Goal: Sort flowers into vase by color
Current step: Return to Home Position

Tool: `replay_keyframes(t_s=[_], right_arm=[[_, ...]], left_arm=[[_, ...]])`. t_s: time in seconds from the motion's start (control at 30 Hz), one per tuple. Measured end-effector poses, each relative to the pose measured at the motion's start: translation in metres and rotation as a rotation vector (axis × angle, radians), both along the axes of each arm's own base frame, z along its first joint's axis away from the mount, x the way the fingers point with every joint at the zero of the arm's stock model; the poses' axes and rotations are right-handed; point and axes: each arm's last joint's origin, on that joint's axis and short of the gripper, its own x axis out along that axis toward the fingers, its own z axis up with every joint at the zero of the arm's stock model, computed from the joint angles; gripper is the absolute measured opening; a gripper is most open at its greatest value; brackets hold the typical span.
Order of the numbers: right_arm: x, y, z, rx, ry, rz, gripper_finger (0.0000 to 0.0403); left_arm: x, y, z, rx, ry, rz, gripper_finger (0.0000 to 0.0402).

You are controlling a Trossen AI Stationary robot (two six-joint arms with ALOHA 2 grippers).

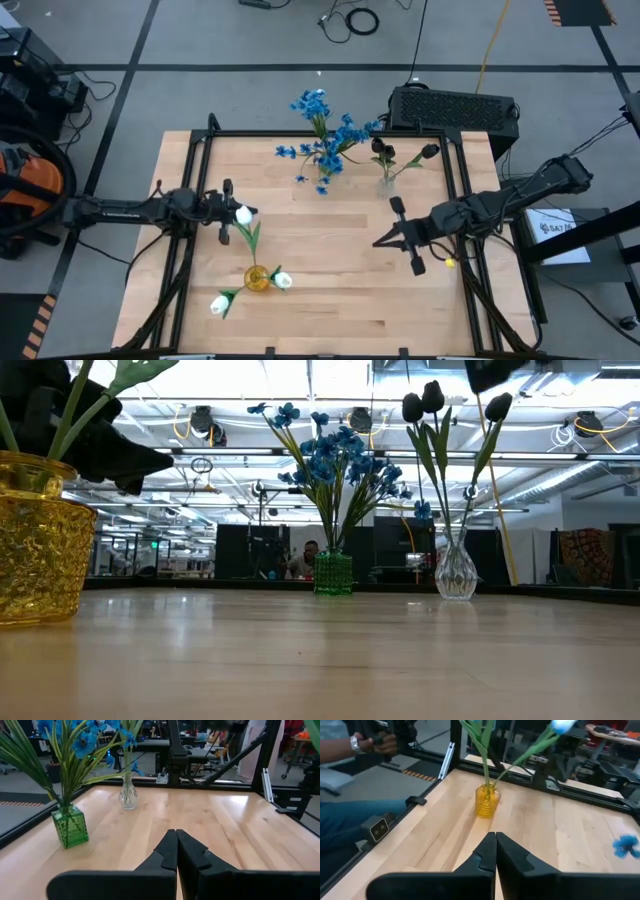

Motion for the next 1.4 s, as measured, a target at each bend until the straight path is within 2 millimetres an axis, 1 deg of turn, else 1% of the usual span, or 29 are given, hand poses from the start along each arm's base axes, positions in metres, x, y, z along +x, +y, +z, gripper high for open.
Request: replay_keyframes(t_s=[0.1, 0.2, 0.3, 0.43, 0.57, 0.67, 0.73, 0.8, 0.9, 1.1, 1.2, 1.4], right_arm=[[-0.010, -0.008, -0.015, 0.033, -0.060, -0.026, 0.0001], [-0.018, -0.016, -0.034, 0.055, -0.078, -0.054, 0.0001], [-0.025, -0.024, -0.046, 0.069, -0.094, -0.054, 0.0001], [-0.031, -0.033, -0.067, 0.103, -0.087, -0.056, 0.0001], [-0.035, -0.041, -0.079, 0.136, -0.119, -0.092, 0.0000], [-0.036, -0.046, -0.086, 0.146, -0.122, -0.103, 0.0000], [-0.038, -0.048, -0.089, 0.152, -0.140, -0.102, 0.0000], [-0.039, -0.050, -0.094, 0.165, -0.154, -0.103, 0.0000], [-0.042, -0.054, -0.101, 0.184, -0.185, -0.121, 0.0000], [-0.048, -0.059, -0.114, 0.196, -0.164, -0.157, 0.0000], [-0.050, -0.062, -0.118, 0.196, -0.165, -0.175, 0.0000], [-0.056, -0.066, -0.124, 0.204, -0.173, -0.202, 0.0000]], left_arm=[[-0.005, 0.000, 0.001, 0.002, -0.011, 0.001, 0.0000], [-0.009, 0.000, 0.003, 0.003, -0.040, 0.001, 0.0000], [-0.013, 0.000, 0.003, 0.003, -0.053, 0.001, 0.0000], [-0.016, 0.000, 0.006, 0.007, -0.089, 0.001, 0.0000], [-0.016, 0.000, 0.006, 0.011, -0.084, 0.001, 0.0000], [-0.016, 0.000, 0.005, -0.001, -0.083, 0.001, 0.0000], [-0.016, -0.001, 0.005, -0.042, -0.083, -0.008, 0.0000], [-0.015, -0.005, 0.005, -0.074, -0.078, -0.057, 0.0000], [-0.015, -0.010, 0.004, -0.072, -0.069, -0.099, 0.0000], [-0.016, -0.016, 0.005, -0.006, -0.075, -0.129, 0.0000], [-0.016, -0.016, 0.005, 0.044, -0.076, -0.134, 0.0000], [-0.015, -0.013, 0.005, 0.075, -0.076, -0.104, 0.0000]])
